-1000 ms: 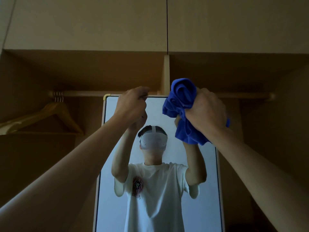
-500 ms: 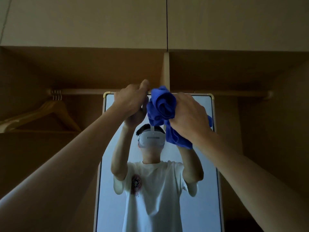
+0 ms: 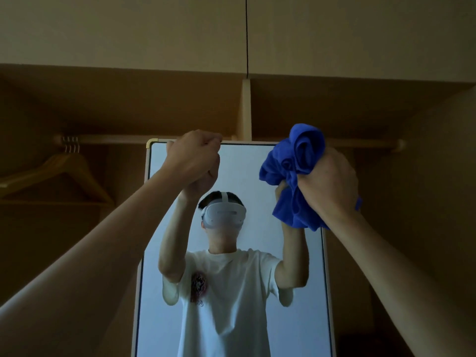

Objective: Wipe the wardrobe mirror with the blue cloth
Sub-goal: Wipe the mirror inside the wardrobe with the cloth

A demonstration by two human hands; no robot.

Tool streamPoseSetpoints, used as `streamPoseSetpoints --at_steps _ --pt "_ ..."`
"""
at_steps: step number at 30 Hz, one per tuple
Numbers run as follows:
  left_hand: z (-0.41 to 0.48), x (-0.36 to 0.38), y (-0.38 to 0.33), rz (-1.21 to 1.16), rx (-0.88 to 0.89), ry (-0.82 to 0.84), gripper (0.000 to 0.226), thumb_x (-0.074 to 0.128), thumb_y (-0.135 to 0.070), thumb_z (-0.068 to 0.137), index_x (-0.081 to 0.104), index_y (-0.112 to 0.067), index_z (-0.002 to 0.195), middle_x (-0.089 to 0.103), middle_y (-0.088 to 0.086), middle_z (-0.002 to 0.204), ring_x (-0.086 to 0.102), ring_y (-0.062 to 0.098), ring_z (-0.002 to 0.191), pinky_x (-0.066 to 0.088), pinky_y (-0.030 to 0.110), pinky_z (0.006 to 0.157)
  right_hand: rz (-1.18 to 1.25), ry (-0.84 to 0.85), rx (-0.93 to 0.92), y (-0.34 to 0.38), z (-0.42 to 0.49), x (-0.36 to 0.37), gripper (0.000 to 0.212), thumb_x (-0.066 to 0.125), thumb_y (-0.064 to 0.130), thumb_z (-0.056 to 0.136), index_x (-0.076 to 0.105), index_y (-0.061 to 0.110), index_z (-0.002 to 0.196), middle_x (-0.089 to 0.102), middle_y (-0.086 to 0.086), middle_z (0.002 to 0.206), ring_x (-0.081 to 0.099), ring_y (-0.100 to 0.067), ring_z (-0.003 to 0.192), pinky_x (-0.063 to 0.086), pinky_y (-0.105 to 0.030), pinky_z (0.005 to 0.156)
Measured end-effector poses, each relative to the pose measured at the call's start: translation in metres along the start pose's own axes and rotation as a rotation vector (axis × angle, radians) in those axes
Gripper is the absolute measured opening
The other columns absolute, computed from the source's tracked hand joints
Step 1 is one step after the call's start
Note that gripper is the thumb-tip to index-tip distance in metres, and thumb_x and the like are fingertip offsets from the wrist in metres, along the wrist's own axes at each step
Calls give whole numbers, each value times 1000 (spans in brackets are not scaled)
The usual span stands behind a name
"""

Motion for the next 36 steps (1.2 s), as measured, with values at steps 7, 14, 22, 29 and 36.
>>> streamPoseSetpoints --at_steps 7,14,22,29,36 --pt "-2 -1 5 -133 -84 10 40 36 -37 106 73 -23 112 72 -2 104 58 25 111 39 48 108 11 86 -223 101 -26 35 19 71 22 84 57 17 96 51 1 84 49 -16 74 35 -29 60" --pt "-17 -4 12 -89 0 -13 38 37 -28 109 58 -26 141 55 -4 147 43 20 141 27 36 115 -15 152 -301 108 -28 44 31 69 23 89 57 13 116 60 -7 104 48 -16 87 34 -29 69" --pt "-66 -37 65 99 -125 -269 54 50 -26 101 40 -30 154 31 0 159 20 24 149 22 49 113 -55 120 -280 109 -22 42 30 73 19 84 59 10 109 58 -10 97 56 -27 84 36 -34 62" --pt "-75 -29 107 -287 -307 -227 23 38 -26 107 59 -26 117 66 -8 103 62 4 92 43 30 75 -20 79 -226 118 -14 45 25 71 19 83 60 11 104 58 -8 91 52 -24 79 39 -34 62" --pt "-81 -30 112 -373 -357 -242 48 31 -36 105 52 -24 146 60 -4 144 50 18 136 39 37 113 8 149 -357 176 -15 69 31 70 26 82 59 14 109 58 -6 98 54 -24 85 35 -34 67"
Point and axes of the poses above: each hand's wrist, its own z-axis towards the middle knuckle, its own x-axis out of the palm, y = z × x, the point moved 10 cm from there along z, towards the middle knuckle
